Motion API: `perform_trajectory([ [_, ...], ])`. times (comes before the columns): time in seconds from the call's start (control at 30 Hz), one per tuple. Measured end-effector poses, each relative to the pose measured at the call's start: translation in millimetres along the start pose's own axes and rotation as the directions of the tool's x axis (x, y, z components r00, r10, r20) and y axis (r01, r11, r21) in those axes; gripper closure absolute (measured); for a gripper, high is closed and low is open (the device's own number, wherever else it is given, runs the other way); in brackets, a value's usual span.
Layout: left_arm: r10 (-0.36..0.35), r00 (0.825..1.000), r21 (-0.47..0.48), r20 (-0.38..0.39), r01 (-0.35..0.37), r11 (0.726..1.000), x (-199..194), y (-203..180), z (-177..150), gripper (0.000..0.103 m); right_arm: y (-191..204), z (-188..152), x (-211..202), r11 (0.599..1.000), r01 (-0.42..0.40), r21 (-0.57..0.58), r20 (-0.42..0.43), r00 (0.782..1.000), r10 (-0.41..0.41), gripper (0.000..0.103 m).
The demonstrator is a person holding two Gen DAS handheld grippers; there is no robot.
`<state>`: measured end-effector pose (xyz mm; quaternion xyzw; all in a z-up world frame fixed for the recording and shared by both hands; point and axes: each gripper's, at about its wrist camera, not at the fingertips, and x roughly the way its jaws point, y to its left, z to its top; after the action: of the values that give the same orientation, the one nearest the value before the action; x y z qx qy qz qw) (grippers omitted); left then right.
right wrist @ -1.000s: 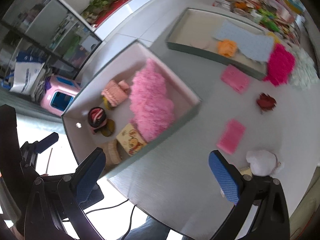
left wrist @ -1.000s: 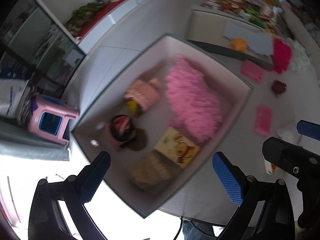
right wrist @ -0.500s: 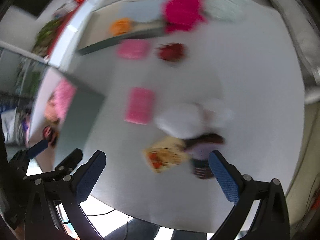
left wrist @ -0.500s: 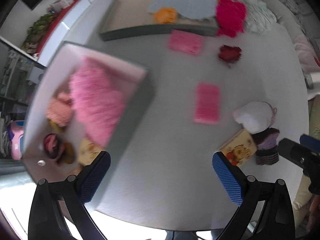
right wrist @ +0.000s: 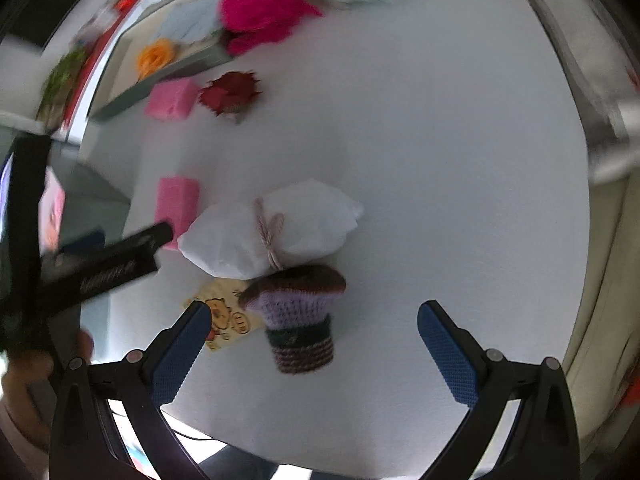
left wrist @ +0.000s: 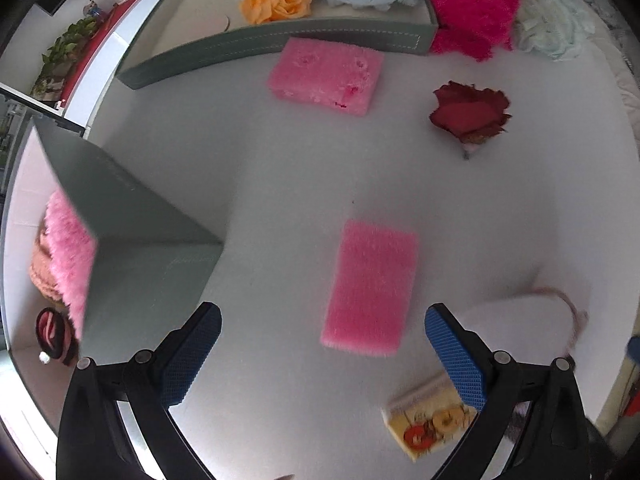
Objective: Organize soft objects
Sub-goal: 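Grasp the pink sponge with the left tool while the right tool grasps the white drawstring pouch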
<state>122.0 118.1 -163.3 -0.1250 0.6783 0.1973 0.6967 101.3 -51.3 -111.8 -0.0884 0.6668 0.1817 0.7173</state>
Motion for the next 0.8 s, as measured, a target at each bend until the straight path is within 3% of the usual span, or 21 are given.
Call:
perform_trajectory([
  [0.13, 0.007, 1.0, -0.023, -0.018, -0.007, 1.0, 13, 0, 6, 0.001, 20, 13, 5, 0.966, 0.058, -0.252, 0.031, 0.998, -0.052, 0.0],
  [0.23, 0.002, 1.0, -0.037, -0.027, -0.003, 0.999, 21, 1, 9, 0.001, 35, 24, 15, 0.911, 0.086, -0.404, 0.04, 0.996, -0.077, 0.0],
  [0.43, -0.03, 1.0, -0.039, -0.006, 0.03, 0.999, 26, 0, 13, 0.001, 59, 33, 46, 0.814, 0.067, -0.577, 0.002, 0.997, -0.08, 0.0],
  [0.53, -0.057, 0.998, -0.052, -0.004, 0.057, 0.997, 28, 2, 13, 0.0, 65, 37, 62, 0.793, 0.056, -0.607, -0.02, 0.996, -0.085, 0.0],
  [0.67, -0.086, 0.996, -0.075, -0.021, 0.084, 0.994, 31, 7, 13, 0.0, 65, 45, 79, 0.801, 0.061, -0.596, -0.041, 0.993, -0.107, 0.005],
  [0.8, -0.087, 0.996, -0.076, -0.021, 0.085, 0.993, 32, 7, 11, 0.0, 58, 50, 81, 0.85, 0.016, -0.527, -0.096, 0.992, -0.078, 0.015],
])
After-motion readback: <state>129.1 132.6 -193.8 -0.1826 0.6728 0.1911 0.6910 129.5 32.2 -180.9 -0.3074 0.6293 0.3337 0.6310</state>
